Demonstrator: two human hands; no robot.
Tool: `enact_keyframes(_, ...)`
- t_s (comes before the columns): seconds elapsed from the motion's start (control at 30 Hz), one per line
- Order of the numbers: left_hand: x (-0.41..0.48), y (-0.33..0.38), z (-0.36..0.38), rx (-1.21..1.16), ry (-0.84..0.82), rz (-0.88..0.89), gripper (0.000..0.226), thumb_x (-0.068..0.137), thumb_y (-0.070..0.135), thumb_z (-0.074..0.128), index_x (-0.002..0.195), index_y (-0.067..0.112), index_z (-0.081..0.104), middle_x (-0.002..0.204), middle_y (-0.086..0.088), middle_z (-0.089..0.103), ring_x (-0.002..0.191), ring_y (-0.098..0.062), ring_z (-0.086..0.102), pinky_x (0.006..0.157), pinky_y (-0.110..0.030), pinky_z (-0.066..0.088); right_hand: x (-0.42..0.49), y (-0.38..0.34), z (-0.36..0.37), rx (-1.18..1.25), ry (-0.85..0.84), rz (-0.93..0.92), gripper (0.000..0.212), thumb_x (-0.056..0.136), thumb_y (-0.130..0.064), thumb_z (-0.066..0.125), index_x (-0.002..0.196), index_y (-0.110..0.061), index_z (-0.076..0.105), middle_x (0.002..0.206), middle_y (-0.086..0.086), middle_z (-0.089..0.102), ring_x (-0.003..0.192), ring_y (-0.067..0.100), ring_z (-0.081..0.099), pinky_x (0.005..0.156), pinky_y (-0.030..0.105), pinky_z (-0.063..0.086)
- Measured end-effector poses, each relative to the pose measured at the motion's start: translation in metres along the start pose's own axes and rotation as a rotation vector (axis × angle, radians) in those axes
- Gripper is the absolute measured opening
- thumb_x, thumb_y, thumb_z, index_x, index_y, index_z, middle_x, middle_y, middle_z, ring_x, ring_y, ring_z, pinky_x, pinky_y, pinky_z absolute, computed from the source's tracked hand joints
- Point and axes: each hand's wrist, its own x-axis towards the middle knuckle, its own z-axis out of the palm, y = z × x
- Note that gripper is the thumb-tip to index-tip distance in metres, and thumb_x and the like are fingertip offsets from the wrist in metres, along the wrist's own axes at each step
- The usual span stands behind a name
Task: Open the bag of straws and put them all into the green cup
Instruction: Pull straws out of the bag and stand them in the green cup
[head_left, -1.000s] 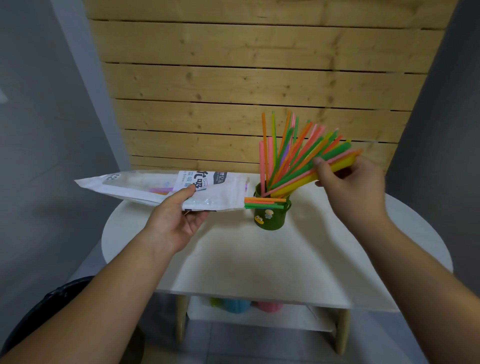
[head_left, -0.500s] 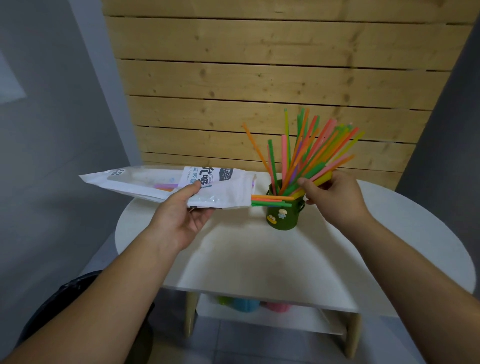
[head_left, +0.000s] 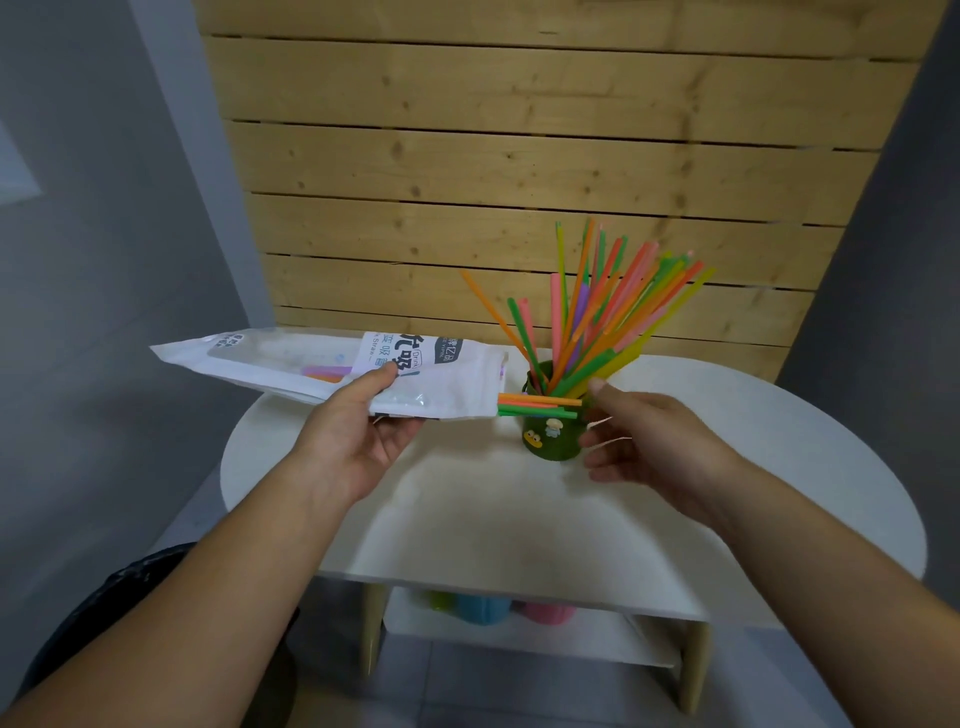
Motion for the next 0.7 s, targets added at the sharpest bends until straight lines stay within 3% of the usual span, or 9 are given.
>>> enact_keyframes(0.1, -0.002, -0.001, 0.001, 0.009, -0.005, 0.003, 0.017, 0.092, 0.012, 0.070, 0.108, 0.014, 0.069, 0.099, -0.005, 0.079, 0.073, -0.017, 0.077, 0.053, -0.027, 0.059, -0.006, 0.004, 0.016, 0.252, -0.083, 0.016, 0.028, 0.093, -0.034, 0.064, 0.097, -0.006, 0.067, 0.080, 0.013, 0.065, 0.062, 0.019, 0.062, 0.062, 0.032, 0.058)
enact_keyframes(0.23, -0.005, -0.003, 0.001, 0.020, -0.015, -0.003, 0.018, 0.091, 0.012, 0.070, 0.109, 0.014, 0.069, 0.098, -0.005, 0.079, 0.077, -0.017, 0.077, 0.055, -0.027, 0.060, -0.006, 0.013, 0.035, 0.499, -0.049, 0.001, 0.010, 0.088, -0.017, 0.071, 0.086, -0.007, 0.071, 0.073, 0.008, 0.063, 0.063, 0.014, 0.061, 0.059, 0.024, 0.057)
enact_keyframes(0.43, -0.005, 0.000, -0.001, 0.009, -0.022, 0.001, 0.017, 0.091, 0.012, 0.070, 0.109, 0.014, 0.069, 0.098, -0.005, 0.079, 0.079, -0.017, 0.077, 0.055, -0.027, 0.060, -0.005, 0.009, 0.038, 0.514, 0.011, -0.051, 0.005, 0.090, -0.006, 0.068, 0.088, -0.003, 0.071, 0.082, 0.014, 0.067, 0.061, 0.013, 0.063, 0.057, 0.020, 0.056)
enact_keyframes(0.63, -0.003, 0.001, -0.003, -0.019, -0.018, 0.004, 0.018, 0.092, 0.011, 0.070, 0.109, 0.014, 0.068, 0.095, -0.004, 0.079, 0.076, -0.016, 0.077, 0.054, -0.026, 0.059, -0.005, 0.003, 0.028, 0.537, 0.011, -0.081, 0.007, 0.087, -0.013, 0.070, 0.086, -0.006, 0.071, 0.076, 0.010, 0.065, 0.061, 0.012, 0.061, 0.057, 0.020, 0.056)
enact_keyframes(0.7, -0.003, 0.001, -0.001, -0.032, -0.015, 0.001, 0.016, 0.092, 0.011, 0.069, 0.107, 0.013, 0.069, 0.092, -0.003, 0.079, 0.073, -0.016, 0.077, 0.053, -0.025, 0.059, -0.008, 0.004, 0.032, 0.584, -0.031, -0.067, 0.021, 0.077, -0.025, 0.075, 0.088, -0.008, 0.070, 0.075, 0.008, 0.065, 0.065, 0.014, 0.061, 0.059, 0.023, 0.058)
